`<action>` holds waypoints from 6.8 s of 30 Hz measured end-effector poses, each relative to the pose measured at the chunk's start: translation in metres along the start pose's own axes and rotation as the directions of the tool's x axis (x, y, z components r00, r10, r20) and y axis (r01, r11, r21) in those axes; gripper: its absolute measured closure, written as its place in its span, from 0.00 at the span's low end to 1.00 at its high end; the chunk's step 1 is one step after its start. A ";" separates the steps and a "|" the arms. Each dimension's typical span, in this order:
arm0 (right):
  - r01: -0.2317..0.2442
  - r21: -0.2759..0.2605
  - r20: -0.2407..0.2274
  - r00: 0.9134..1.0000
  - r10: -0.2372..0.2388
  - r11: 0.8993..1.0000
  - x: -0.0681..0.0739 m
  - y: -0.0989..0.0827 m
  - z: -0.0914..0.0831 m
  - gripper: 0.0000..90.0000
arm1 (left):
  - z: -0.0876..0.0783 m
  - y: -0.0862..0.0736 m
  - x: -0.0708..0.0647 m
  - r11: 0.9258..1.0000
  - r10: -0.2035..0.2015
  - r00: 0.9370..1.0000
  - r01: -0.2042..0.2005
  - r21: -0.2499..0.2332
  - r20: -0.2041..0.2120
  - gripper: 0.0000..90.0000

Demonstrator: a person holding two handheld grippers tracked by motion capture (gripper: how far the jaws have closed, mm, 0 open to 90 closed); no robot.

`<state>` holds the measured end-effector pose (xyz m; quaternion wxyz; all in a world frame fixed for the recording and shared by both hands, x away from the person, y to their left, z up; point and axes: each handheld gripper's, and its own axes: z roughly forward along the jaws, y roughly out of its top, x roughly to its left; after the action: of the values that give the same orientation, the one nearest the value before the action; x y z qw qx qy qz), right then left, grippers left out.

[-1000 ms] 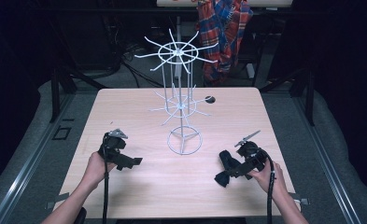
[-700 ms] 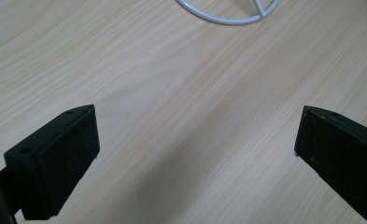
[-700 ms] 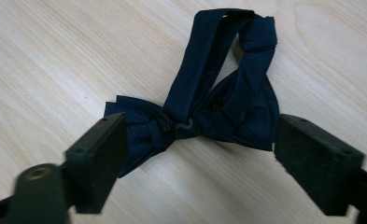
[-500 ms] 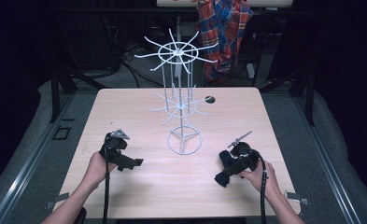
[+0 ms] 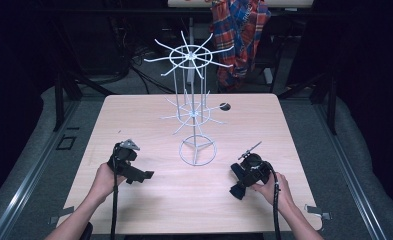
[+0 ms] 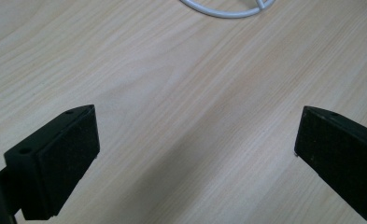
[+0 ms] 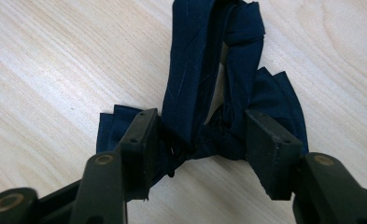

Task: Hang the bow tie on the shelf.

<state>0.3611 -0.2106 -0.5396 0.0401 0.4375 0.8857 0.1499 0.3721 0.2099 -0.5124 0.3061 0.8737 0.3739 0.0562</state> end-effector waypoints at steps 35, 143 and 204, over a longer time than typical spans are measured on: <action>-0.096 -0.197 -0.085 0.993 0.080 0.976 -0.009 -0.005 -0.036 0.80 | -0.001 -0.001 0.002 1.000 -0.003 1.000 0.003 0.008 0.005 0.00; -0.067 -0.444 0.019 0.996 0.084 0.894 -0.004 0.028 -0.112 0.80 | -0.007 0.000 0.004 0.999 -0.042 0.985 0.037 -0.036 -0.165 0.03; 0.067 -0.480 0.141 0.990 0.001 0.875 0.035 0.068 -0.110 0.79 | -0.004 0.001 0.002 1.000 -0.029 0.986 0.027 -0.009 -0.164 0.03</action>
<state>0.3694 -0.1696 -0.4126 0.2111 0.4076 0.8228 0.3352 0.3731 0.2130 -0.5093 0.2780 0.8598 0.4098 0.1247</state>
